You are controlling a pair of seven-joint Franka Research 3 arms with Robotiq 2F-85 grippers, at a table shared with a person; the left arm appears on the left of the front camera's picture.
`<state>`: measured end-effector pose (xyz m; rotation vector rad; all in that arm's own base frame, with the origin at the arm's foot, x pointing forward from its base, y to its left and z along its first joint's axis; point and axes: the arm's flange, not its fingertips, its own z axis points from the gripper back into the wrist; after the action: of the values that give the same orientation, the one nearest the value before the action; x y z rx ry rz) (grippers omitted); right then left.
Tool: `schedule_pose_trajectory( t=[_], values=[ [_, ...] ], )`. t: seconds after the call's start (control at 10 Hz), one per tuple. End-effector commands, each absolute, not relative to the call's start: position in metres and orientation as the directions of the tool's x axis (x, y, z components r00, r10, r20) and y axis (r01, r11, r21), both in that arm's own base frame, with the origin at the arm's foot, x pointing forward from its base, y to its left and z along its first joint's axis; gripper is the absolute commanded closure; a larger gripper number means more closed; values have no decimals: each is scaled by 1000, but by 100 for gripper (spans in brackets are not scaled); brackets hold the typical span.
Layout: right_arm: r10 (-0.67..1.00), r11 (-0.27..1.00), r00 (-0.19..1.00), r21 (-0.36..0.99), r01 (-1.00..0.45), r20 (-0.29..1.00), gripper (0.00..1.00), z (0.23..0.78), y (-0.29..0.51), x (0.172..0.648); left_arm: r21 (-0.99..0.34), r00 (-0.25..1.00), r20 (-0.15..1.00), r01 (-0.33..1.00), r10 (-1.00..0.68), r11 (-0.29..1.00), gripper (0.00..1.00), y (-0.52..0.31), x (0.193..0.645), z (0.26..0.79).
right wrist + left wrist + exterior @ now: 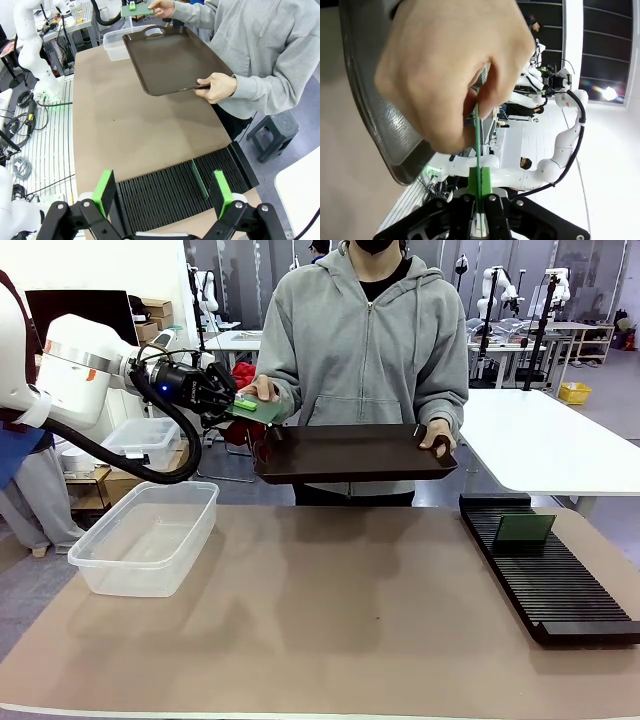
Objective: Sort PCBs into racks and boxes based on the side picked up.
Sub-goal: Pick up the Blank PCB handed by the Human, then if the short side of the Blank PCB is picked up, insert it into the PCB Rack ; if the long side is picked up, place it in the Organizing box.
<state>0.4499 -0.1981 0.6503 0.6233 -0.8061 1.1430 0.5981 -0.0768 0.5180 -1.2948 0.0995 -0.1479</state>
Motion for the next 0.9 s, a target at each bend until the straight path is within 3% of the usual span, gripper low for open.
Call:
schedule_pose_trajectory(
  t=[0.0,0.8],
  values=[
    [538,300,198,34,-953,820,0,650,-197,447,-965,986,36,77,-164,252,100,-77,602,519],
    [538,300,198,34,-953,820,0,650,-197,447,-965,986,36,77,-164,252,100,-77,602,519]
  ],
)
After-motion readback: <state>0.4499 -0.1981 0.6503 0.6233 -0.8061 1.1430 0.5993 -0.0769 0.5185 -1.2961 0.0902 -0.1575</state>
